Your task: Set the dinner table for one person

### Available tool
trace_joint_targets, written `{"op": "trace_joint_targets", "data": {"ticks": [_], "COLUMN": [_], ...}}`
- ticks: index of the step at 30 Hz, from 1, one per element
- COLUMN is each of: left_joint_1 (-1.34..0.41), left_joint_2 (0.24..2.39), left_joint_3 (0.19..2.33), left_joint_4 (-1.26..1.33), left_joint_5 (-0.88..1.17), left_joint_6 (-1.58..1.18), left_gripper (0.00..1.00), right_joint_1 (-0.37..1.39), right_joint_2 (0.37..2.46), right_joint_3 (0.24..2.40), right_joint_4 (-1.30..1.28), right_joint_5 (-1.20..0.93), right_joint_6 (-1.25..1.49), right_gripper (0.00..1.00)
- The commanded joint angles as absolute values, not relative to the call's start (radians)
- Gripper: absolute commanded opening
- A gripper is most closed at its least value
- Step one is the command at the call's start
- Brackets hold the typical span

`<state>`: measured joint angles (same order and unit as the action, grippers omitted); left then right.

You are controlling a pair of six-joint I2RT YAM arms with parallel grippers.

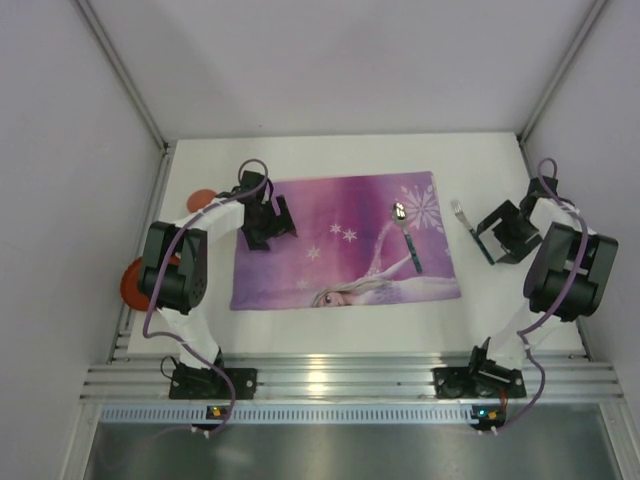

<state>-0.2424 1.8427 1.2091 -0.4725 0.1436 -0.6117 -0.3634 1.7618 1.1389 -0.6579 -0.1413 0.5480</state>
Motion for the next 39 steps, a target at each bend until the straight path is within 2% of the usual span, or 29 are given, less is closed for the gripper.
{"op": "trace_joint_targets", "data": {"ticks": [1, 9, 14, 20, 24, 25, 27, 28, 30, 31, 33, 34, 39], "left_joint_1": [-0.236, -0.236, -0.236, -0.236, -0.236, -0.236, -0.236, -0.236, -0.236, -0.236, -0.236, -0.236, -0.236], "left_joint_2": [1.798, 1.773, 1.767, 1.773, 1.784, 1.784, 1.787, 1.787, 1.786, 1.783, 1.782, 1.781, 1.766], "left_joint_3": [1.223, 1.233, 1.221, 1.223, 1.224, 1.224, 1.224, 1.226, 1.226, 1.226, 1.227, 1.224, 1.236], "left_joint_4": [-0.474, -0.509, -0.509, -0.505, -0.497, -0.494, -0.492, -0.492, -0.495, -0.497, -0.502, -0.503, -0.522], "left_joint_5": [0.152, 0.132, 0.123, 0.118, 0.127, 0.13, 0.133, 0.133, 0.13, 0.13, 0.132, 0.129, 0.126], "left_joint_6": [-0.617, -0.604, -0.604, -0.606, -0.615, -0.614, -0.615, -0.617, -0.615, -0.615, -0.615, -0.615, -0.607], "left_gripper": [0.93, 0.93, 0.93, 0.93, 0.93, 0.93, 0.93, 0.93, 0.93, 0.93, 0.93, 0.93, 0.93], "right_joint_1": [-0.319, -0.215, -0.166, -0.101, -0.089, -0.089, -0.089, -0.09, -0.091, -0.091, -0.089, -0.089, -0.077], "right_joint_2": [1.784, 1.966, 1.994, 1.976, 1.959, 1.959, 1.96, 1.963, 1.973, 1.977, 1.996, 2.003, 1.99], "right_joint_3": [1.262, 1.546, 1.546, 1.447, 1.37, 1.362, 1.35, 1.342, 1.339, 1.338, 1.336, 1.338, 1.382], "right_joint_4": [-0.663, -0.825, -0.819, -0.782, -0.764, -0.764, -0.761, -0.759, -0.756, -0.755, -0.749, -0.747, -0.788], "right_joint_5": [-0.138, 0.081, 0.097, 0.109, 0.123, 0.13, 0.15, 0.155, 0.161, 0.163, 0.163, 0.163, 0.245], "right_joint_6": [0.477, 0.361, 0.331, 0.322, 0.319, 0.319, 0.316, 0.316, 0.314, 0.316, 0.313, 0.311, 0.313], "right_gripper": [0.85, 0.85, 0.85, 0.82, 0.68, 0.59, 0.51, 0.42, 0.33, 0.24, 0.13, 0.02, 0.0]}}
